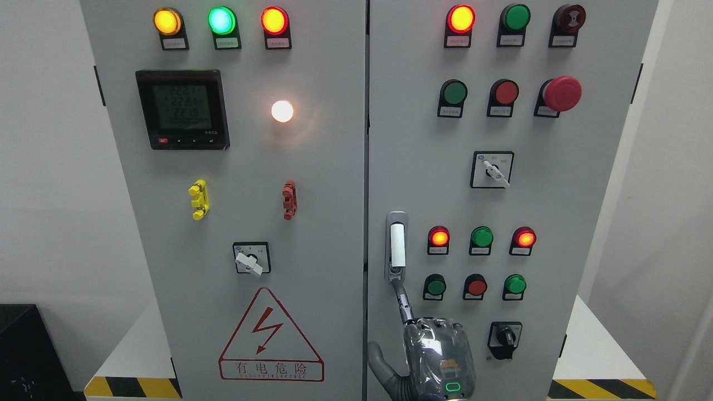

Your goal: Release door handle

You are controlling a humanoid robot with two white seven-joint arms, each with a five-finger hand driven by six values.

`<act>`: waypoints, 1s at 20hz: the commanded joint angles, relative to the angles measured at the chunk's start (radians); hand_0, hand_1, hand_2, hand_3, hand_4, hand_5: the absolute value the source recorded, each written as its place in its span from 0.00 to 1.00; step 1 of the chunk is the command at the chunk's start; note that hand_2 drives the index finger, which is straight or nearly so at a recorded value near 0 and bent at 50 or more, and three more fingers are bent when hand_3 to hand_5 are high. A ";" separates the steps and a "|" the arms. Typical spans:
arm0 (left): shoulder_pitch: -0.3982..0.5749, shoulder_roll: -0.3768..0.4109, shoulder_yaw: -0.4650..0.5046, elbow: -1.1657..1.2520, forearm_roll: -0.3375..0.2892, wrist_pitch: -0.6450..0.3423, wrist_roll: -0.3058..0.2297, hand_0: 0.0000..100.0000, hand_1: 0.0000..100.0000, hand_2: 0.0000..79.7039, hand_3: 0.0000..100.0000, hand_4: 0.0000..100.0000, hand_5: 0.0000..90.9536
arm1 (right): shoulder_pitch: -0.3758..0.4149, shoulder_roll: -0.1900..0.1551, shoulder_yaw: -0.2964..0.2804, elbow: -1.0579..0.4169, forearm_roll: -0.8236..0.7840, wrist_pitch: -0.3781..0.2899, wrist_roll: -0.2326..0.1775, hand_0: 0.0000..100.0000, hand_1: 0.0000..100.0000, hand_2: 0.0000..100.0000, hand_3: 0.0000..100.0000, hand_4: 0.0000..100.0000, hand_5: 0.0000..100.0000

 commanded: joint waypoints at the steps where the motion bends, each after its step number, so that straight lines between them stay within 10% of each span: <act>1: 0.000 0.000 -0.021 -0.020 0.000 0.000 0.000 0.00 0.00 0.03 0.09 0.01 0.00 | -0.003 -0.003 -0.002 -0.070 0.000 -0.001 -0.002 0.34 0.32 0.12 1.00 0.92 0.97; 14: 0.000 0.000 -0.021 -0.020 0.000 0.000 0.000 0.00 0.00 0.03 0.09 0.01 0.00 | -0.004 -0.001 -0.002 -0.079 -0.002 -0.001 -0.006 0.34 0.32 0.15 1.00 0.92 0.97; 20: 0.000 0.000 -0.021 -0.020 0.000 0.000 0.000 0.00 0.00 0.03 0.09 0.01 0.00 | -0.006 0.000 -0.003 -0.079 -0.006 -0.004 -0.029 0.35 0.32 0.33 1.00 0.92 0.97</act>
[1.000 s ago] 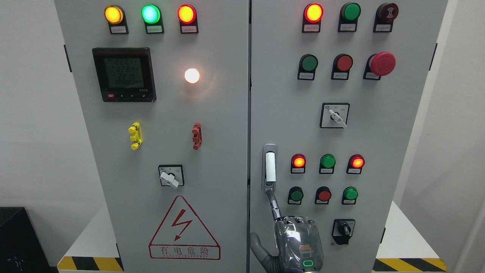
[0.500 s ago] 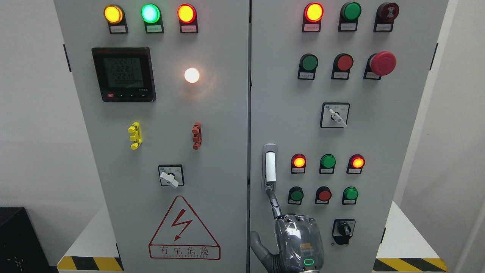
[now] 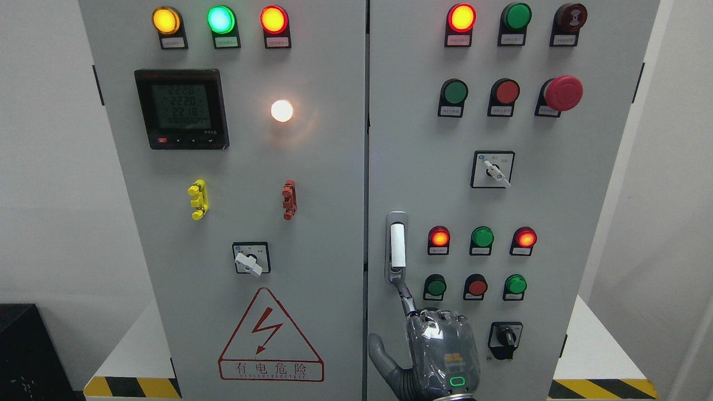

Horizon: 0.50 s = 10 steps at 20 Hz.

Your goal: Release door handle

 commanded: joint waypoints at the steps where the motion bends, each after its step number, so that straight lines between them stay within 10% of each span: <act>1: 0.000 0.000 -0.021 -0.020 0.000 0.000 0.000 0.00 0.00 0.03 0.09 0.01 0.00 | -0.001 0.003 -0.006 -0.021 -0.003 -0.004 -0.015 0.36 0.32 0.37 1.00 0.92 0.97; 10: 0.000 0.000 -0.021 -0.020 0.000 0.000 0.000 0.00 0.00 0.03 0.09 0.01 0.00 | -0.016 0.006 -0.015 -0.033 -0.011 -0.001 -0.027 0.45 0.25 0.73 1.00 0.90 0.91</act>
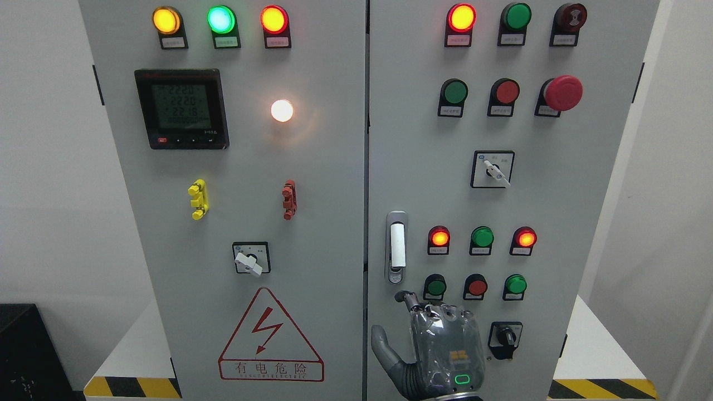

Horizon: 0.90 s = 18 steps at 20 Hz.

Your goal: Release door handle

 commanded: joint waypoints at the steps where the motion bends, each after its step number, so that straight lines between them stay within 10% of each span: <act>1: 0.000 0.000 -0.021 -0.020 0.000 0.000 0.000 0.00 0.00 0.03 0.09 0.01 0.00 | -0.012 0.003 -0.008 -0.014 -0.004 0.006 -0.002 0.42 0.25 0.75 1.00 0.90 0.91; 8: 0.000 0.000 -0.021 -0.020 0.000 0.000 0.000 0.00 0.00 0.03 0.09 0.01 0.00 | -0.058 0.003 -0.022 -0.001 -0.007 0.008 0.006 0.13 0.22 0.87 1.00 0.99 0.91; 18: 0.000 0.000 -0.021 -0.020 0.000 0.000 0.000 0.00 0.00 0.03 0.09 0.01 0.00 | -0.112 0.005 -0.022 0.034 -0.009 0.011 0.009 0.06 0.29 0.92 1.00 1.00 0.93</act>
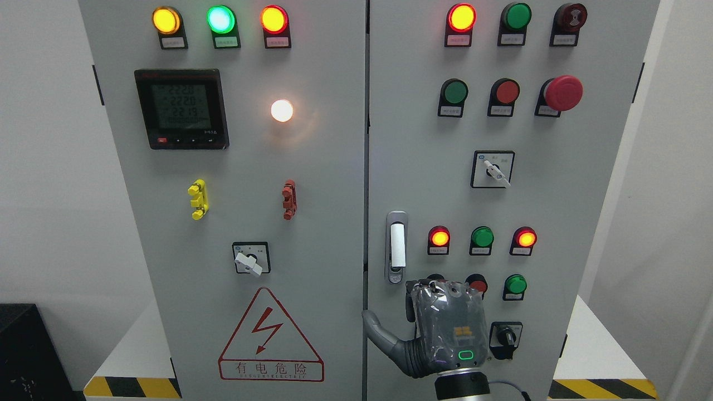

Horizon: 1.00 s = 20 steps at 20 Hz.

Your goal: Release door handle

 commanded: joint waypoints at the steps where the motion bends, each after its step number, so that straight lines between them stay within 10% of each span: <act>1: 0.000 0.000 -0.021 -0.020 0.000 0.000 0.000 0.00 0.00 0.03 0.09 0.01 0.00 | -0.027 0.001 -0.006 0.016 0.001 0.008 0.006 0.05 0.31 0.92 1.00 1.00 0.93; 20: 0.000 0.000 -0.021 -0.020 0.000 0.000 0.000 0.00 0.00 0.03 0.09 0.01 0.00 | -0.125 0.003 -0.040 0.018 -0.001 0.050 0.074 0.12 0.43 0.93 1.00 1.00 0.93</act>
